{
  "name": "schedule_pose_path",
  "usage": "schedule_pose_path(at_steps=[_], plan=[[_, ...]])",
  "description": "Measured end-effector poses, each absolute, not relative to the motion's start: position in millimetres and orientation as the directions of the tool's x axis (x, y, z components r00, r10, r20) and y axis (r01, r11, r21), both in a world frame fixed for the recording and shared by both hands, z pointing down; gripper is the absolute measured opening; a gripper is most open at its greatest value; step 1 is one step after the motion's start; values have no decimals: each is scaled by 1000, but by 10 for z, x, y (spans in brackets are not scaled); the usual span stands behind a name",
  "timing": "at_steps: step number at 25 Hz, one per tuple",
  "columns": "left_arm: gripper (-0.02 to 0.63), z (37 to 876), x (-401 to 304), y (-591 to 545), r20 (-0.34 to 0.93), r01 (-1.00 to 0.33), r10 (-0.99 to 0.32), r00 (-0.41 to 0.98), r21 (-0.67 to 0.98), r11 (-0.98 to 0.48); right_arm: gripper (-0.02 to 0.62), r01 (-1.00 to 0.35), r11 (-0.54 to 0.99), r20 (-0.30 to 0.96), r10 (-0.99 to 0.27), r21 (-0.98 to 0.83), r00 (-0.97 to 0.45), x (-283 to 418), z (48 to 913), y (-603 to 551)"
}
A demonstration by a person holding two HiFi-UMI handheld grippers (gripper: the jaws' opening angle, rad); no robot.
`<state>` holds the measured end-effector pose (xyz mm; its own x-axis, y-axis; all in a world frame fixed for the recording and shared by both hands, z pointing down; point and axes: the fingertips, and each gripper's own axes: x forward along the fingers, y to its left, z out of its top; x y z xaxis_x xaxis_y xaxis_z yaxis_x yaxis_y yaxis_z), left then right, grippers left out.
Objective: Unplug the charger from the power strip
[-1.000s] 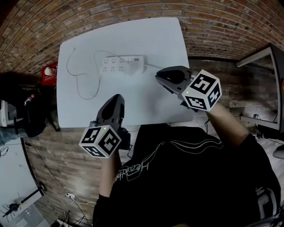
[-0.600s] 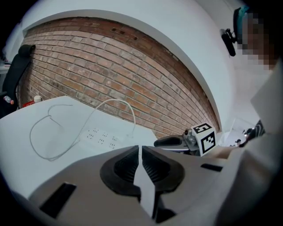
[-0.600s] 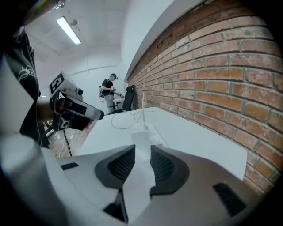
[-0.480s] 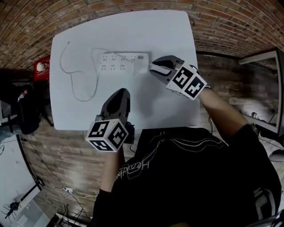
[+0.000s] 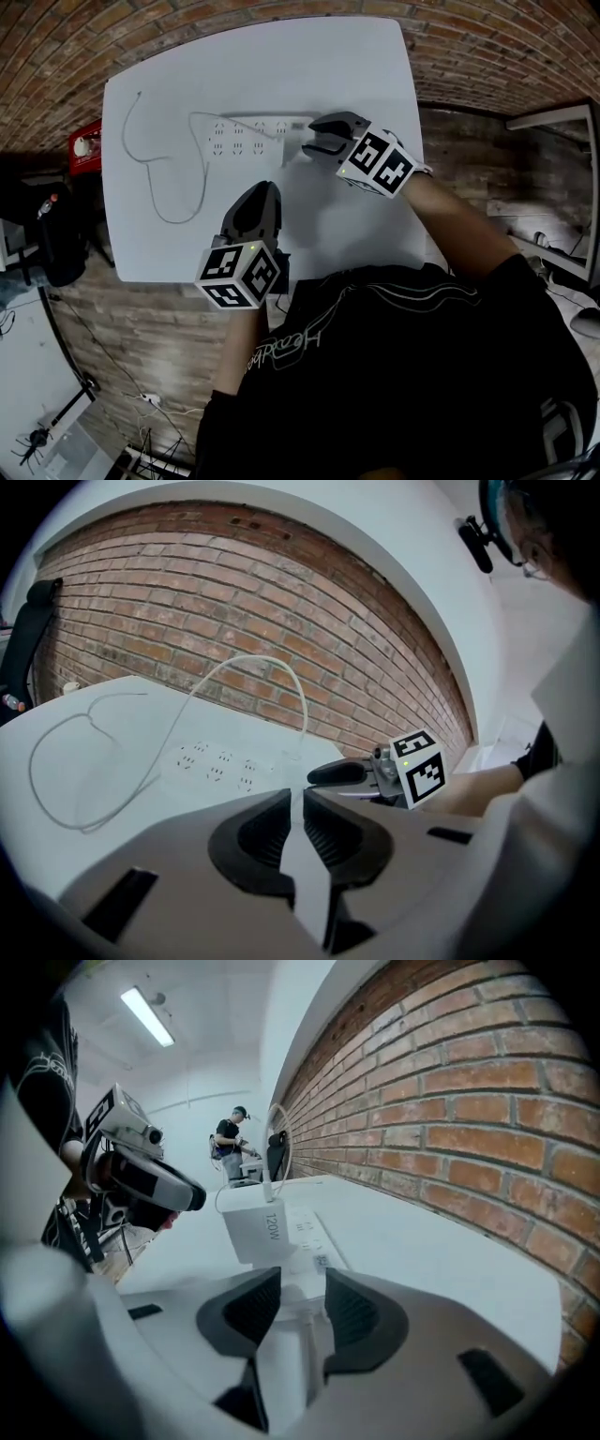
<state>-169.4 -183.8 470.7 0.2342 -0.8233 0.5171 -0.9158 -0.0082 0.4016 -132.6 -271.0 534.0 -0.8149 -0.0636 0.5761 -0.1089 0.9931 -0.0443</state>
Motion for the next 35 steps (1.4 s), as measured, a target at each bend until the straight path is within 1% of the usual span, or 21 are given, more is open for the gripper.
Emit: schedule_pose_path(at_steps=[1, 3, 8, 14, 17, 20, 25, 28, 29, 35], plan=[[28, 4722, -1687, -1869, 522, -916, -819, 239, 402, -11, 116, -119, 992, 568, -70, -50, -820, -1319, 5332, -2721], [86, 4754, -1672, -1929, 531, -913, -809, 252, 407, -17, 115, -126, 991, 556, -79, -47, -828, -1310, 5315, -2719], [189, 4795, -1684, -2077, 548, -931, -805, 227, 364, -15, 115, -119, 992, 544, -78, -40, -835, -1319, 5305, -2723], [247, 4889, -1727, -2243, 572, -954, -802, 174, 298, 6, 117, -119, 992, 543, -74, -49, -836, -1330, 5321, -2715], [250, 4929, -1711, -2328, 584, -964, -792, 178, 265, -21, 115, -131, 990, 526, -84, -52, -846, -1341, 5313, -2714], [248, 4990, -1737, -2389, 602, -971, -783, 156, 241, -8, 114, -132, 990, 517, -86, -54, -851, -1346, 5304, -2712], [214, 5044, -1687, -2449, 617, -977, -774, 144, 213, -12, 114, -151, 987, 488, -104, -56, -866, -1303, 5300, -2735], [160, 5047, -1675, -2456, 625, -983, -770, 127, 183, -14, 114, -163, 985, 479, -116, -56, -870, -1297, 5304, -2727], [152, 5046, -1672, -2455, 632, -986, -766, 121, 169, -16, 114, -165, 985, 477, -119, -56, -871, -1297, 5304, -2726], [133, 5035, -1676, -2438, 671, -999, -741, 26, 49, 9, 114, -174, 983, 476, -125, -59, -870, -1295, 5303, -2723]])
